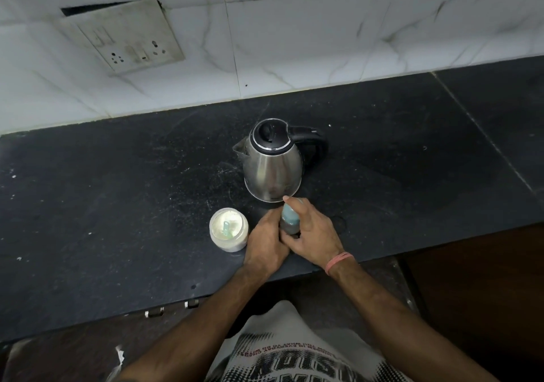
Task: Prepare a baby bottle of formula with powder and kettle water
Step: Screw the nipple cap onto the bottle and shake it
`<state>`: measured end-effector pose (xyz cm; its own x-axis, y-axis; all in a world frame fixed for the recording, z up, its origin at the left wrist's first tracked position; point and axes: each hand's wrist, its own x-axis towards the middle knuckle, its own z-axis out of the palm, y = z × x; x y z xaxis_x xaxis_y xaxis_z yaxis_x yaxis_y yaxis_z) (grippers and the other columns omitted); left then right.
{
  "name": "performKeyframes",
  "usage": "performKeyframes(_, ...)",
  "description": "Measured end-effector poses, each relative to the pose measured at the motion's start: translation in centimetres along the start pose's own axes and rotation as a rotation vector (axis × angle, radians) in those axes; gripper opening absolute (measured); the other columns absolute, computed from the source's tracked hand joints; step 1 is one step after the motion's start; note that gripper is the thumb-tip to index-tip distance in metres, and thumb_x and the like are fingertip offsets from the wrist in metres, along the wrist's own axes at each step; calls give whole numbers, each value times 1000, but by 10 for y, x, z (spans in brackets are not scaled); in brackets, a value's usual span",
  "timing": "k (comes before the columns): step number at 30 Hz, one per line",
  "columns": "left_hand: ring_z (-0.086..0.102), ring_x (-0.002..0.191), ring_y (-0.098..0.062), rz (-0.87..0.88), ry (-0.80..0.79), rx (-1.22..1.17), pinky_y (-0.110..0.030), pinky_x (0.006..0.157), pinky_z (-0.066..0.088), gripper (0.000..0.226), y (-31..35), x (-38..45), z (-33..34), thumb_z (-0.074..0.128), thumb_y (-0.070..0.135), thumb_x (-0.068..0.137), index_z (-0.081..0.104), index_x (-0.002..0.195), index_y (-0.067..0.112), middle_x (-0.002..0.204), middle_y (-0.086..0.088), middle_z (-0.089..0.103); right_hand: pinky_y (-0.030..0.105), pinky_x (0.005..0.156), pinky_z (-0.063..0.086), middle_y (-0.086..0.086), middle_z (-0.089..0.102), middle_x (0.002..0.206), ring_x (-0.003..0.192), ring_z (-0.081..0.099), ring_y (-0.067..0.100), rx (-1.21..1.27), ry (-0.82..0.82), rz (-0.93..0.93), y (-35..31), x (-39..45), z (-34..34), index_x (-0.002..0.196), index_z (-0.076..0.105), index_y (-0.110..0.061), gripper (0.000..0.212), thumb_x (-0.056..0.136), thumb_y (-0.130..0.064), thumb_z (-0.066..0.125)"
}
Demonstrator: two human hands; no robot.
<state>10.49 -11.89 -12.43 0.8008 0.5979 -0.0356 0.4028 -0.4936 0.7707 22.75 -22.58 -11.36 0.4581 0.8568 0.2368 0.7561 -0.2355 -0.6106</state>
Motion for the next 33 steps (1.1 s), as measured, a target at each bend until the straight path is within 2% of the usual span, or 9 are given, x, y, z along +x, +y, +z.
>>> performKeyframes(3,62,140,-19,22,-3,87,-39,116,55,72,-6,-7,6,80,25,93,53,159,25,150,2,63,46,92,64,-3,57,144,118,68,17,33,-38,67,-6,2,-9,162,29,-42,92,90,-26,85)
performKeyframes(7,33,170,-31,98,-12,290,-45,141,26,101,0,-3,13,75,64,92,44,170,9,174,-9,49,34,106,58,-11,54,155,128,63,10,181,104,244,-13,8,-35,160,34,-46,96,87,-25,91)
performKeyframes(10,11,177,-31,141,-126,551,-53,143,14,129,8,-4,19,56,92,90,22,180,5,188,-13,21,32,98,62,-4,57,146,123,68,14,443,387,415,-21,6,-61,157,37,-45,99,82,-16,95)
performKeyframes(14,-6,178,-29,82,-261,671,-51,144,-2,132,11,-5,29,45,96,96,-2,182,7,192,-12,-5,46,95,67,2,53,146,127,67,20,938,920,672,-50,12,-72,156,32,-39,97,86,-13,94)
performKeyframes(18,-2,178,-29,40,-278,704,-52,144,0,132,13,-9,33,44,98,95,2,182,7,192,-13,-1,45,84,69,5,55,140,123,70,25,1065,505,743,-58,2,-73,151,39,-45,90,86,-14,93)
performKeyframes(22,-6,178,-30,35,-315,727,-52,144,-1,133,22,-3,28,40,98,96,-3,182,7,191,-12,-7,43,84,69,-1,51,142,123,68,24,1032,730,664,-64,2,-87,155,32,-42,92,89,-15,90)
performKeyframes(25,3,178,-31,48,-312,764,-53,144,3,131,21,-7,28,39,99,95,4,182,8,191,-12,6,43,87,68,5,56,137,111,74,17,976,410,538,-65,0,-92,155,37,-39,92,87,-7,90)
performKeyframes(29,-2,178,-30,44,-308,779,-52,144,3,133,19,-5,28,36,101,94,0,182,7,192,-12,-4,41,84,68,6,52,141,119,71,19,1082,654,593,-70,2,-98,156,32,-37,86,93,-13,86)
performKeyframes(33,3,178,-31,58,-302,777,-52,144,4,132,17,-8,31,39,100,94,5,182,8,191,-13,6,39,83,67,9,56,136,108,74,13,1003,349,539,-64,-4,-98,155,37,-39,86,91,-9,86)
